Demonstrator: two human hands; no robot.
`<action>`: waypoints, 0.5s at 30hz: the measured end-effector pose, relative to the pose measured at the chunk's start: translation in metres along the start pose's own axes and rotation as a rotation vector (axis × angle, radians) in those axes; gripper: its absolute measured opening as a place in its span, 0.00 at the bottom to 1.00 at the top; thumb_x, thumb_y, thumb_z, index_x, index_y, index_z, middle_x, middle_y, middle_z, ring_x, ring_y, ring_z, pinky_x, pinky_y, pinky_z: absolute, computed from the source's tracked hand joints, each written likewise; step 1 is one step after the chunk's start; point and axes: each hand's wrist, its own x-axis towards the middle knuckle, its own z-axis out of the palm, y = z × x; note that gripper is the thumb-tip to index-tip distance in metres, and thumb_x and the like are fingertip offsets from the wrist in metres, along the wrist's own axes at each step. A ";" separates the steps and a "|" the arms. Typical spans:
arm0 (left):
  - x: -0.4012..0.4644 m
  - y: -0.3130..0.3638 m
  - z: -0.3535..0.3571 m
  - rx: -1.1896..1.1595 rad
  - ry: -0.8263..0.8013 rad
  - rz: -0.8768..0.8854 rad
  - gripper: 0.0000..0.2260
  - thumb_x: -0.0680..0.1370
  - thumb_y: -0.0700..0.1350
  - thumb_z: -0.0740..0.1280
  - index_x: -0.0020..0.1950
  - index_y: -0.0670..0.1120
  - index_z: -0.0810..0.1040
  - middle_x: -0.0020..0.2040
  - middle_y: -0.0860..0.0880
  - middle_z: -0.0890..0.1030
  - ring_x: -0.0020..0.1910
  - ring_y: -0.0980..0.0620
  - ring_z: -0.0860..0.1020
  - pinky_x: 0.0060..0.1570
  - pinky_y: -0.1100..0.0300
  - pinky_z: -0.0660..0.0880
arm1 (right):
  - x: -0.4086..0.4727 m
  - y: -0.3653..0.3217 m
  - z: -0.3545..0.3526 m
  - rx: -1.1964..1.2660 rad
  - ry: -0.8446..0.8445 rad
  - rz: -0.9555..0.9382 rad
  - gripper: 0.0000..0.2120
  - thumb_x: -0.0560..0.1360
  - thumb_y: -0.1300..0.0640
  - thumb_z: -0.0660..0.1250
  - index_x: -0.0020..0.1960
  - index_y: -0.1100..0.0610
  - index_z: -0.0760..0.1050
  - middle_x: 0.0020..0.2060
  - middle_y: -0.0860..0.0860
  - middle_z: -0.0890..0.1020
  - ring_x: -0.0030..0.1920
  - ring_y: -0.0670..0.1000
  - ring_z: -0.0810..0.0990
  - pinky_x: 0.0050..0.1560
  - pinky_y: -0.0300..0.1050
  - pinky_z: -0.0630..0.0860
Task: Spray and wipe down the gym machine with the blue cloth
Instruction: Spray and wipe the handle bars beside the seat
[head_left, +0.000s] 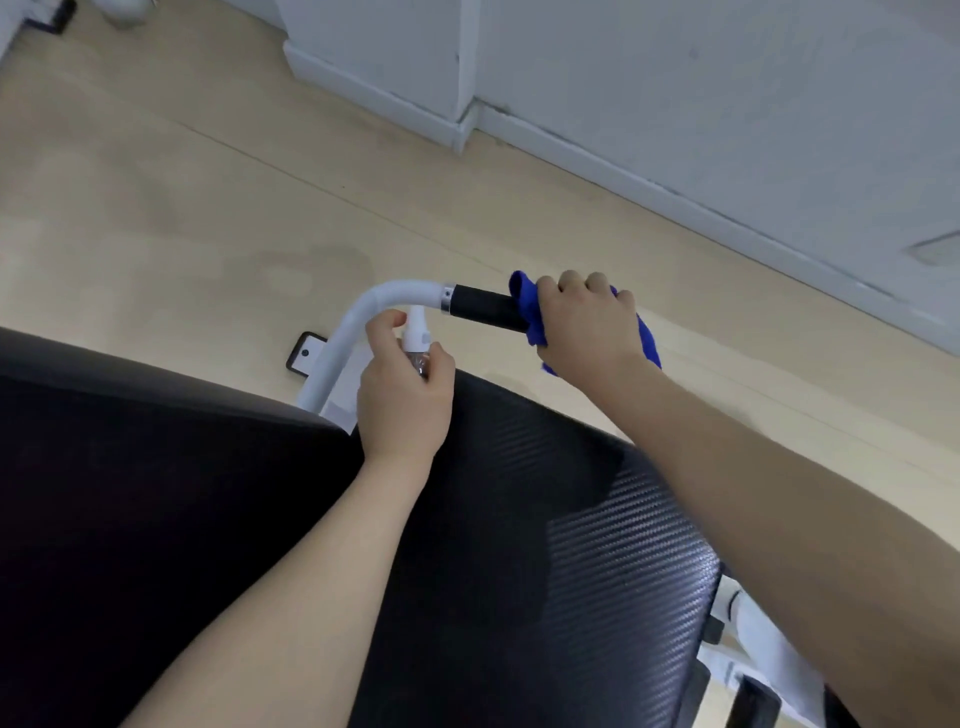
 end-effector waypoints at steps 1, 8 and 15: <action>0.002 0.000 0.000 0.003 -0.007 -0.009 0.14 0.78 0.44 0.60 0.62 0.46 0.64 0.33 0.53 0.72 0.33 0.53 0.72 0.29 0.59 0.65 | 0.004 -0.007 0.000 -0.006 0.033 -0.033 0.15 0.76 0.55 0.63 0.60 0.57 0.67 0.54 0.55 0.74 0.54 0.58 0.72 0.46 0.51 0.67; 0.004 -0.002 0.004 0.028 -0.013 0.019 0.15 0.78 0.43 0.61 0.64 0.45 0.64 0.34 0.52 0.73 0.33 0.52 0.73 0.29 0.58 0.66 | 0.057 -0.075 -0.006 0.198 0.007 -0.244 0.17 0.74 0.57 0.62 0.61 0.56 0.65 0.54 0.54 0.74 0.52 0.57 0.72 0.41 0.48 0.67; 0.005 -0.005 0.001 -0.034 -0.037 0.005 0.16 0.77 0.44 0.61 0.64 0.47 0.64 0.38 0.48 0.77 0.36 0.46 0.78 0.38 0.46 0.76 | 0.040 0.002 -0.018 0.480 -0.346 -0.031 0.18 0.66 0.49 0.71 0.51 0.53 0.69 0.38 0.49 0.75 0.39 0.52 0.75 0.38 0.45 0.70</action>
